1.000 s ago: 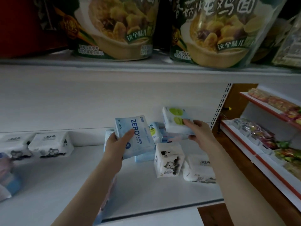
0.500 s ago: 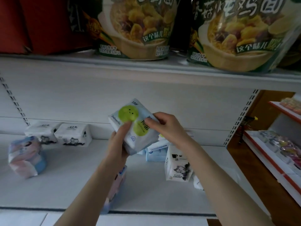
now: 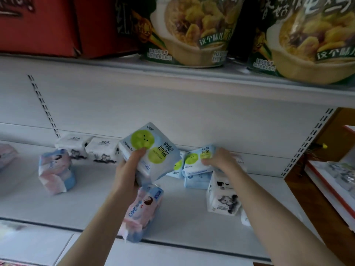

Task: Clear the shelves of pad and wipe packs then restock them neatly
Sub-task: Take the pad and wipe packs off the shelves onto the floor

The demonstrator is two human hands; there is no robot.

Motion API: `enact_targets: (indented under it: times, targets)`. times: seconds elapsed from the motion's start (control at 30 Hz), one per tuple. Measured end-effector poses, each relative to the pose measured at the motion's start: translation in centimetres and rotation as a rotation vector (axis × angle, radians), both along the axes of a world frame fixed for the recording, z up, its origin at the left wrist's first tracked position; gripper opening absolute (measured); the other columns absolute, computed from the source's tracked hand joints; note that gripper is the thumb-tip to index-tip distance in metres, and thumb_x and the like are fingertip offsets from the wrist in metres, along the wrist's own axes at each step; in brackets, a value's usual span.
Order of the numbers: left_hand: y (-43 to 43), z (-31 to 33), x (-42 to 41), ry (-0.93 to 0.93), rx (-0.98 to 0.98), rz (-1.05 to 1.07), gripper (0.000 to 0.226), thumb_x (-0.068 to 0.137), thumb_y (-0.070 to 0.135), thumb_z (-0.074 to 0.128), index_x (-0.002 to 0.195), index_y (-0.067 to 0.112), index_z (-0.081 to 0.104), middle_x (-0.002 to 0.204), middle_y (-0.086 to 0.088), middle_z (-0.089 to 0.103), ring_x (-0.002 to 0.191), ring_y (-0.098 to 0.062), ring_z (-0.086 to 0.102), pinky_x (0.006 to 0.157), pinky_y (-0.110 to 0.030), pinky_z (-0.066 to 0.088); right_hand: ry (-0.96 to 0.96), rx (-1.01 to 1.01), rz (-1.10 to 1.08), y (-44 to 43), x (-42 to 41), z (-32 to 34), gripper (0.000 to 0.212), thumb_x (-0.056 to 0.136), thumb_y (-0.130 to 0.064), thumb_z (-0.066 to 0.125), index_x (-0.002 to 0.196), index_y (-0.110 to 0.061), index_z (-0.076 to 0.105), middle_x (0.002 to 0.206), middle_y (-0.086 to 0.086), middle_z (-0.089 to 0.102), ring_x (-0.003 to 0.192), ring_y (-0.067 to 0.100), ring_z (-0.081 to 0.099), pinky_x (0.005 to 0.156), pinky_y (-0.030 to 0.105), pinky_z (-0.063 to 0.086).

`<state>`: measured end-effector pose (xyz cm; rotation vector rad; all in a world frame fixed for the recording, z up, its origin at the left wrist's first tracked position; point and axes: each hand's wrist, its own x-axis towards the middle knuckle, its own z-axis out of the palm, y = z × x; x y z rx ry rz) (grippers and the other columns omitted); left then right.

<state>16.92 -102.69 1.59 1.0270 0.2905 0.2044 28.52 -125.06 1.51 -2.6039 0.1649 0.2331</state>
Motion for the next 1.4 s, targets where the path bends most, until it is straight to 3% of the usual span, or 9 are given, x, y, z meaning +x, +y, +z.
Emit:
enact_targets:
  times: [0.17,0.27,0.33,0.47,0.67,0.83,0.97,1.13,1.4]
  targets:
    - [1.7,-0.3,-0.1,0.02,0.01,0.035,0.051,0.074,0.03,0.069,0.119,0.007,0.061,0.091,-0.009,0.073,0.074,-0.02,0.07,0.065,-0.037,0.058,0.031,0.239,-0.082,0.3,0.4,-0.1,0.052,0.076,-0.032,0.074,0.114,0.0,0.059,0.105,0.015,0.065,0.087,0.028,0.062,0.069,0.03,0.042]
    - [2.3,-0.4,0.0,0.019,0.002,0.048,0.035,0.082,0.026,0.065,0.113,0.009,0.063,0.087,-0.007,0.073,0.072,-0.018,0.07,0.067,-0.034,0.058,-0.12,0.374,-0.09,0.5,0.5,-0.3,0.012,0.08,-0.014,0.067,0.07,-0.007,0.065,0.071,0.013,0.061,0.057,0.021,0.053,0.061,0.033,0.045]
    - [2.7,-0.4,0.1,0.014,0.018,0.057,0.043,0.073,0.03,0.069,0.11,0.01,0.063,0.087,-0.006,0.073,0.072,-0.018,0.07,0.071,-0.034,0.056,-0.235,0.487,-0.151,0.3,0.6,0.1,0.025,0.083,-0.003,0.059,0.058,-0.009,0.06,0.062,0.014,0.061,0.055,0.024,0.054,0.063,0.038,0.05]
    - [3.5,-0.6,0.2,-0.015,0.037,0.06,0.023,0.081,0.026,0.066,0.1,0.013,0.065,0.085,-0.005,0.074,0.072,-0.016,0.071,0.074,-0.037,0.056,-0.338,0.341,-0.044,0.6,0.3,1.3,0.021,0.087,-0.014,0.058,0.078,0.003,0.066,0.075,0.018,0.066,0.074,0.026,0.06,0.072,0.036,0.047]
    - [4.1,-0.8,0.3,-0.029,0.049,0.064,0.009,0.088,0.019,0.059,0.094,0.015,0.065,0.081,-0.004,0.074,0.069,-0.015,0.07,0.07,-0.035,0.057,0.021,-0.009,0.143,4.5,-0.4,-0.2,0.042,0.083,-0.05,0.062,0.087,-0.009,0.054,0.094,0.011,0.056,0.085,0.023,0.056,0.068,0.029,0.038]
    - [5.2,-1.4,-0.1,-0.036,0.072,0.041,0.019,0.082,0.022,0.066,0.097,0.011,0.064,0.08,-0.006,0.074,0.069,-0.017,0.071,0.058,-0.029,0.058,0.031,0.07,0.047,6.3,-0.6,-2.7,0.069,0.082,-0.029,0.068,0.132,0.0,0.031,0.137,0.017,0.045,0.125,0.032,0.045,0.092,0.031,0.038]
    - [6.2,-1.9,-0.2,-0.015,0.067,0.031,0.032,0.068,0.029,0.069,0.095,0.012,0.065,0.08,-0.006,0.074,0.069,-0.018,0.071,0.064,-0.033,0.058,-0.206,0.283,-0.025,5.7,-1.0,-0.3,0.06,0.081,-0.021,0.069,0.128,-0.001,0.038,0.12,0.014,0.053,0.107,0.03,0.054,0.085,0.034,0.042]
    - [5.9,-2.2,0.1,0.004,0.04,-0.001,0.051,0.065,0.028,0.077,0.108,0.005,0.063,0.085,-0.009,0.074,0.074,-0.02,0.071,0.069,-0.037,0.057,-0.077,1.203,-0.095,6.6,-3.3,4.7,0.019,0.087,-0.018,0.062,0.103,-0.009,0.057,0.088,0.005,0.063,0.072,0.015,0.062,0.058,0.028,0.052]
    - [4.6,-1.1,0.2,-0.252,0.041,-0.1,0.094,0.063,0.065,0.073,0.136,0.014,0.045,0.129,-0.012,0.059,0.118,-0.027,0.058,0.093,-0.045,0.051,-0.168,1.241,-0.045,15.3,-7.7,3.7,0.033,0.082,-0.017,0.068,0.11,-0.02,0.049,0.101,0.008,0.067,0.085,0.02,0.067,0.07,0.029,0.056]
